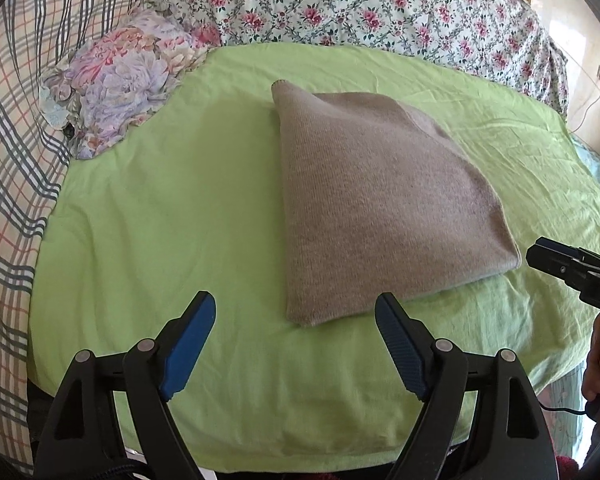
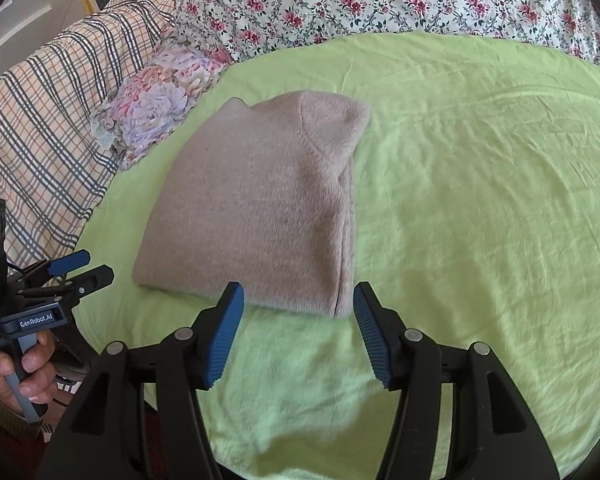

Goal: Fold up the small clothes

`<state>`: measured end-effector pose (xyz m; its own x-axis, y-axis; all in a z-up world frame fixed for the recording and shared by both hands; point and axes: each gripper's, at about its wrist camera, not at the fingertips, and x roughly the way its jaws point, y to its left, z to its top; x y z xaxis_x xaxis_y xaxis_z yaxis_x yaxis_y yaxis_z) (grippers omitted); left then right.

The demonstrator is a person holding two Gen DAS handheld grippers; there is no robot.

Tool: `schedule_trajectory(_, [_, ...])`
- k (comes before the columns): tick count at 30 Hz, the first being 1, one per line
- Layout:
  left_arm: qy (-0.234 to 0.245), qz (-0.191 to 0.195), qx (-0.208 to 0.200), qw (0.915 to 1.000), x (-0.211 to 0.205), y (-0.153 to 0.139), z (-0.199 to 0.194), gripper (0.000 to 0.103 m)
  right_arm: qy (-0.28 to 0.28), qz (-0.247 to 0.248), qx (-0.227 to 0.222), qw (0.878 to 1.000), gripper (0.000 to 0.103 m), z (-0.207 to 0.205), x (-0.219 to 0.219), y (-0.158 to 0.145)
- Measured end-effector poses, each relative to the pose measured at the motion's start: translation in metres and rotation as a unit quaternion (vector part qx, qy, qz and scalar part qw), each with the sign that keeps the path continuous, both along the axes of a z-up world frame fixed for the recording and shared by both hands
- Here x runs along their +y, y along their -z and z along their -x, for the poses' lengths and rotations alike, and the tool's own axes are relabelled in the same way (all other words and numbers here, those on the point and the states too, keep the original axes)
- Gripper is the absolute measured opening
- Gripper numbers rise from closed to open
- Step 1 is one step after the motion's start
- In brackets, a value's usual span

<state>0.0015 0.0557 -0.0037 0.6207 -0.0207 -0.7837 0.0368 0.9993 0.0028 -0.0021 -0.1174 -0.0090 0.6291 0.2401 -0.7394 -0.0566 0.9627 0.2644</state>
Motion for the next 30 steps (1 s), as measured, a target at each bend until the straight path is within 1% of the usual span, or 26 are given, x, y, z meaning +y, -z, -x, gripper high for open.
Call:
schedule_trajectory(6, [-0.003,-0.001,-0.011,0.9999,0.002,-0.006,-0.014,0.083,-0.004,-0.007,-0.002,1.0,0.059,-0.022,-0.002,-0.004])
schedule_trajectory(8, [-0.006,0.001,-0.014,0.9999,0.004,-0.009,-0.021,0.083,-0.004,-0.018,-0.003,1.0,0.059,-0.031,-0.006,-0.006])
schedule_trajectory(15, [-0.009,0.008,-0.018,0.9998,0.01,-0.014,-0.05,0.084,0.022,-0.049,0.004,0.999,0.059,-0.065,-0.02,-0.012])
schedule_trajectory(17, [-0.013,0.008,-0.016,0.9998,0.01,-0.014,-0.058,0.084,0.026,-0.05,0.006,0.998,0.059,-0.071,-0.022,-0.012])
schedule_trajectory(18, [-0.013,0.01,-0.014,0.9998,0.01,-0.013,-0.061,0.084,0.026,-0.048,0.009,0.998,0.06,-0.075,-0.021,-0.012])
schedule_trajectory(20, [-0.013,0.008,-0.013,0.9998,0.008,-0.013,-0.067,0.084,0.024,-0.046,0.013,0.999,0.067,-0.08,-0.018,-0.012])
schedule_trajectory(23, [-0.013,-0.001,-0.009,0.9999,-0.001,-0.01,-0.073,0.085,0.015,-0.042,0.012,0.999,0.074,-0.084,-0.01,-0.012])
schedule_trajectory(26, [-0.014,-0.011,-0.006,0.9998,-0.011,-0.007,-0.073,0.085,-0.002,-0.02,0.009,1.0,0.076,-0.082,0.003,-0.012])
schedule_trajectory(30, [-0.01,-0.018,-0.008,0.9998,-0.021,-0.004,-0.068,0.089,-0.022,0.013,-0.005,1.0,0.08,-0.073,0.019,-0.014])
